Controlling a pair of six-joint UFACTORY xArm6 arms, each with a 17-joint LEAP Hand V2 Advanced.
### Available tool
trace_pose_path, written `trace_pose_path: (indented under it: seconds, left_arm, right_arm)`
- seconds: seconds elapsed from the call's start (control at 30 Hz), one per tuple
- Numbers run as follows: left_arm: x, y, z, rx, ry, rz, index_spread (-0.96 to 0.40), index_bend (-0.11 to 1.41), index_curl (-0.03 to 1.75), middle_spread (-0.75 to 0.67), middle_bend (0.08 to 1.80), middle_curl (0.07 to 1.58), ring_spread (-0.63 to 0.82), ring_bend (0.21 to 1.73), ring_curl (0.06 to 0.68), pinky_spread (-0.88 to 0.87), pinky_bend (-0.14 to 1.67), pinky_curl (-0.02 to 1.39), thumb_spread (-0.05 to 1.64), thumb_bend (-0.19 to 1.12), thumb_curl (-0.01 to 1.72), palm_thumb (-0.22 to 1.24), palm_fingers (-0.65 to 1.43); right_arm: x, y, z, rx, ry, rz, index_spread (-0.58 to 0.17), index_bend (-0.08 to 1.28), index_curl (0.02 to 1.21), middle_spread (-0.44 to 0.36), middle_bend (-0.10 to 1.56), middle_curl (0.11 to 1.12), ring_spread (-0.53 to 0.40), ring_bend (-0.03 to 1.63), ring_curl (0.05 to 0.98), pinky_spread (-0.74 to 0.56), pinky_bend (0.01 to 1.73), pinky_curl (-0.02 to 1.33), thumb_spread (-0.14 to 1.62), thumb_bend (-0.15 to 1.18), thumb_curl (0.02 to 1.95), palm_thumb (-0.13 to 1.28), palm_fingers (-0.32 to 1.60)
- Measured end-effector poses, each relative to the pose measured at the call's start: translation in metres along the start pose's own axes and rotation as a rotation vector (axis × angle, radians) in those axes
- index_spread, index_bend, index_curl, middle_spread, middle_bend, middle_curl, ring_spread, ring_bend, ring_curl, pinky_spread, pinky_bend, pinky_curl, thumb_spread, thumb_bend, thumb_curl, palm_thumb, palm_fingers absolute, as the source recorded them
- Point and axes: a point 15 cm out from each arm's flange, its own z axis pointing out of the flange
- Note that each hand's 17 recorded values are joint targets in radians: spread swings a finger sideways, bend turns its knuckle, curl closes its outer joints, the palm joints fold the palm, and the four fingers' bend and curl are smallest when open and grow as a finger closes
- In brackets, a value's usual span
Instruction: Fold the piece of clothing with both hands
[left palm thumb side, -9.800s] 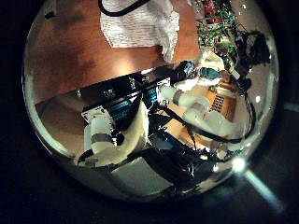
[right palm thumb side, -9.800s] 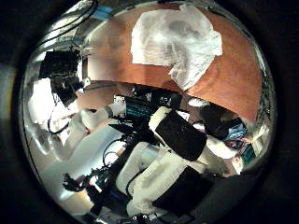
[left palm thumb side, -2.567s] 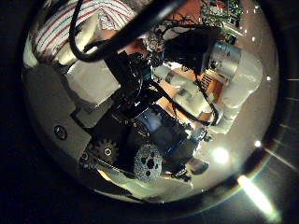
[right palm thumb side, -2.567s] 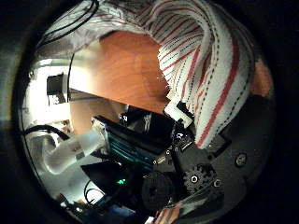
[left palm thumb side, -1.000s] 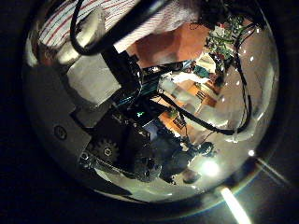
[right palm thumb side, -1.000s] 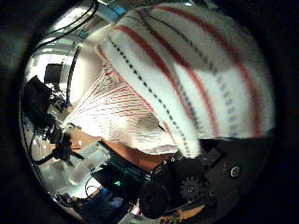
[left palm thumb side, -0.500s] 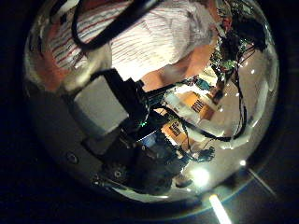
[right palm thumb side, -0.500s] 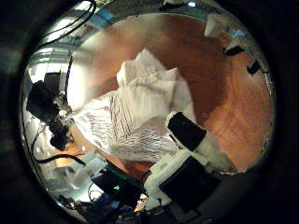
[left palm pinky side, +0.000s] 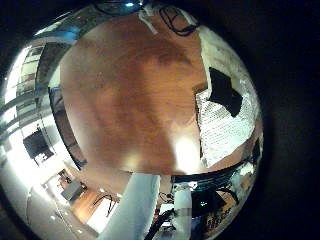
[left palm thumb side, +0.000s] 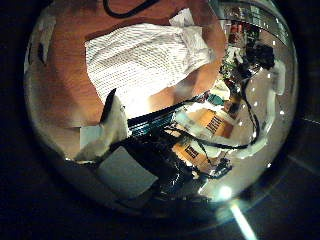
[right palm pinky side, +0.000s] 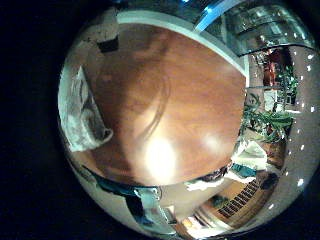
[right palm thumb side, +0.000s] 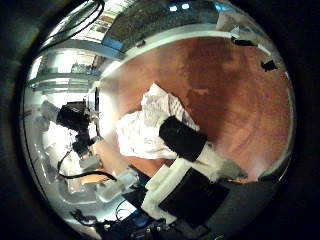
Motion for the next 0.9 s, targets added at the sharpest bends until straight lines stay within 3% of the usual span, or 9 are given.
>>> trace_pose_path:
  seconds: [0.13,0.4,0.63,0.7,0.77,0.83,0.9]
  left_arm:
    - [0.014,0.021,-0.005,-0.038,0.010,0.024,-0.14,0.18,0.65,0.06,0.24,0.62,-0.13,0.94,0.465,-0.39,0.47,0.99,1.14,-0.02,0.42,0.55,0.10]
    - [0.026,0.041,-0.014,-0.021,0.032,0.052,-0.14,0.21,0.58,0.09,0.22,0.55,-0.05,0.84,0.408,-0.17,0.32,0.91,1.14,-0.02,0.40,0.54,0.16]
    - [0.031,0.063,-0.013,-0.035,0.039,0.064,-0.16,0.20,0.55,0.06,0.21,0.52,-0.03,0.79,0.377,-0.07,0.25,0.84,1.16,-0.02,0.40,0.54,0.23]
    - [0.031,0.067,-0.013,-0.033,0.039,0.067,-0.17,0.20,0.54,0.06,0.20,0.51,-0.03,0.78,0.371,-0.05,0.23,0.83,1.16,-0.02,0.40,0.54,0.24]
    - [0.033,0.069,-0.013,-0.032,0.039,0.070,-0.17,0.19,0.54,0.06,0.20,0.50,-0.04,0.76,0.364,-0.03,0.21,0.81,1.16,-0.02,0.40,0.54,0.25]
    - [0.037,0.071,-0.013,-0.035,0.040,0.075,-0.17,0.20,0.53,0.06,0.20,0.49,-0.04,0.75,0.359,-0.02,0.20,0.79,1.16,-0.02,0.40,0.54,0.27]
    - [0.042,0.073,-0.010,-0.043,0.043,0.083,-0.17,0.20,0.53,0.06,0.20,0.49,-0.04,0.75,0.354,-0.01,0.18,0.78,1.16,-0.02,0.39,0.54,0.28]
  right_arm:
    - [0.012,0.023,0.034,-0.092,-0.027,0.038,-0.250,0.20,0.45,-0.139,0.66,0.50,-0.229,1.15,0.450,-0.29,1.11,0.47,1.18,-0.03,0.39,0.32,0.37]
    - [0.003,0.034,0.087,-0.201,-0.058,0.064,-0.202,0.22,0.47,-0.068,0.65,0.50,-0.191,1.12,0.434,-0.21,1.02,0.41,1.16,-0.02,0.35,0.29,0.38]
    - [-0.013,0.032,0.104,-0.233,-0.053,0.043,-0.209,0.27,0.49,-0.056,0.72,0.52,-0.182,1.12,0.427,-0.18,0.93,0.35,1.15,-0.02,0.33,0.29,0.49]
    - [-0.019,0.032,0.105,-0.236,-0.049,0.039,-0.225,0.27,0.49,-0.073,0.76,0.54,-0.196,1.15,0.429,-0.20,0.93,0.34,1.14,-0.02,0.33,0.31,0.60]
    - [-0.020,0.032,0.106,-0.238,-0.048,0.035,-0.258,0.28,0.49,-0.121,0.80,0.55,-0.219,1.18,0.424,-0.26,0.98,0.33,1.14,-0.01,0.33,0.32,0.83]
    - [-0.019,0.033,0.107,-0.239,-0.047,0.033,-0.298,0.34,0.52,-0.137,0.85,0.58,-0.222,1.18,0.431,-0.33,1.03,0.35,1.15,-0.01,0.33,0.35,1.07]
    - [-0.016,0.034,0.108,-0.243,-0.050,0.031,-0.323,0.49,0.60,-0.145,0.92,0.61,-0.210,1.18,0.457,-0.35,1.06,0.38,1.17,0.00,0.34,0.40,1.26]
